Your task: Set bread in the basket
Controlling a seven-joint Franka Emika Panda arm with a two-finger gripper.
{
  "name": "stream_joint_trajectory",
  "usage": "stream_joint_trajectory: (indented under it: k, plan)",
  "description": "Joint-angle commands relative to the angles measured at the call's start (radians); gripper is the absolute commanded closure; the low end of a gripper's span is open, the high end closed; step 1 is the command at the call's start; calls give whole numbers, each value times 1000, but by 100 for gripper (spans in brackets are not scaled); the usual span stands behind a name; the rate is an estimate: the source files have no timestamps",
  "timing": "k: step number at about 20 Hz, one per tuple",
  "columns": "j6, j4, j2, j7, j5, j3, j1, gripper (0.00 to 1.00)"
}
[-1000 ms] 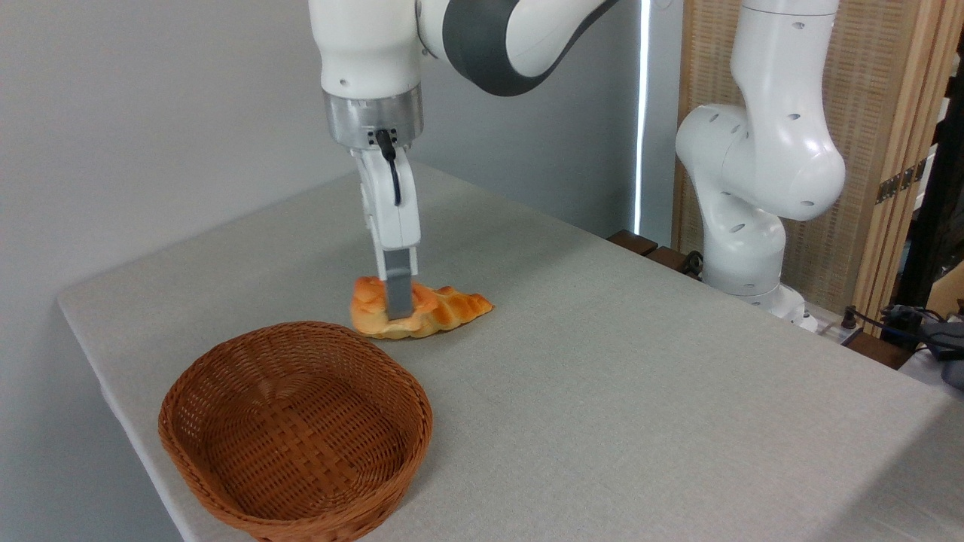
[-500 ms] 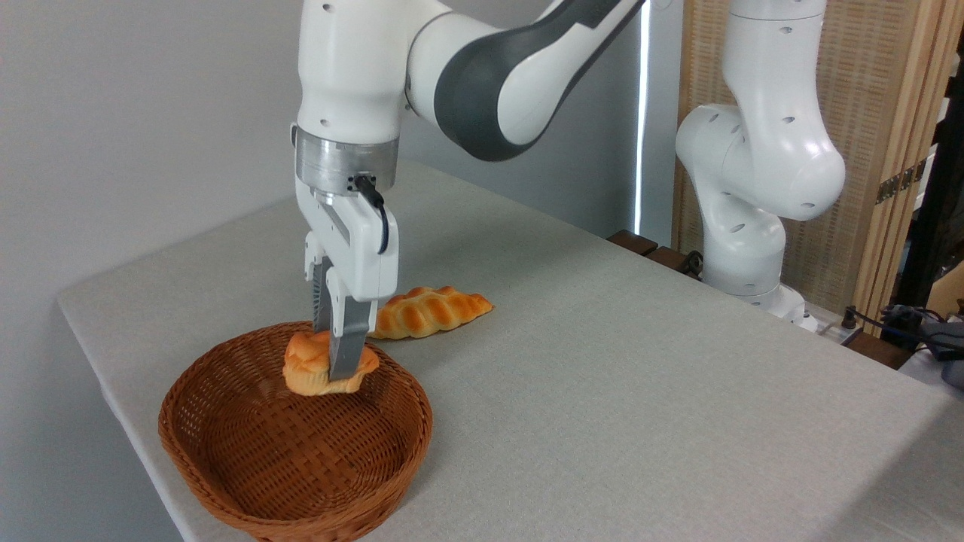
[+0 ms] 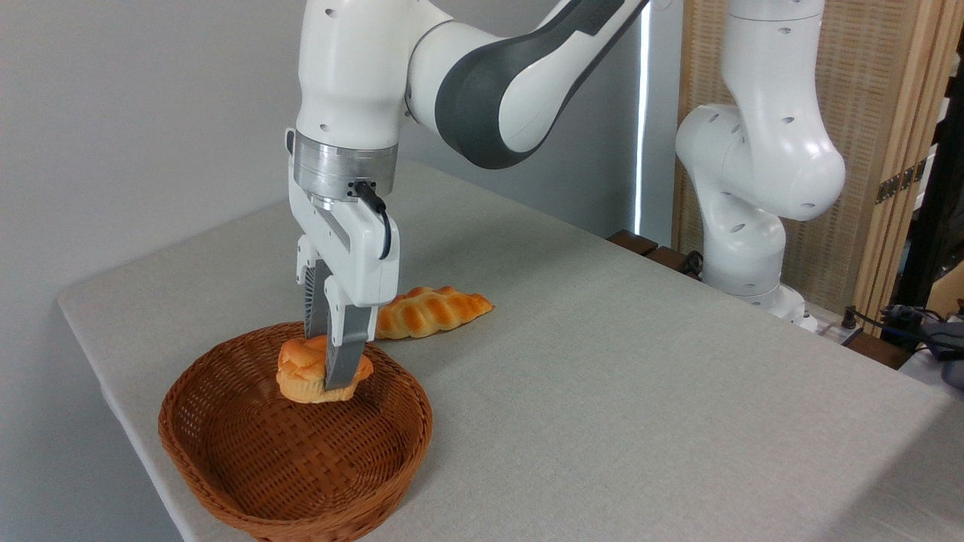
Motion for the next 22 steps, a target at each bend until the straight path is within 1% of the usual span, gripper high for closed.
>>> stream_joint_trajectory:
  k: [1, 5, 8, 12, 13, 15, 17, 19, 20, 21, 22]
  plan:
    - [11, -1, 0, -9, -17, 6, -5, 0]
    - [0, -1, 0, -9, -17, 6, -5, 0]
    - [-26, 0, -4, -7, -5, 6, -5, 0]
    - [-138, 0, -21, -9, -2, 7, -5, 0]
    - [-173, 2, -36, -9, -1, 7, -5, 0]
    - [-216, 0, -58, -12, 2, 27, -5, 0]
    - [-268, 0, -75, -29, 2, 32, -5, 0]
    - [-317, 0, -86, -65, 7, 32, -7, 0]
    - [-322, 0, -90, -102, 15, 27, -7, 0]
    - [-322, 0, -93, -165, 39, 21, -10, 0]
    - [-320, 0, -95, -226, 91, 18, -18, 0]
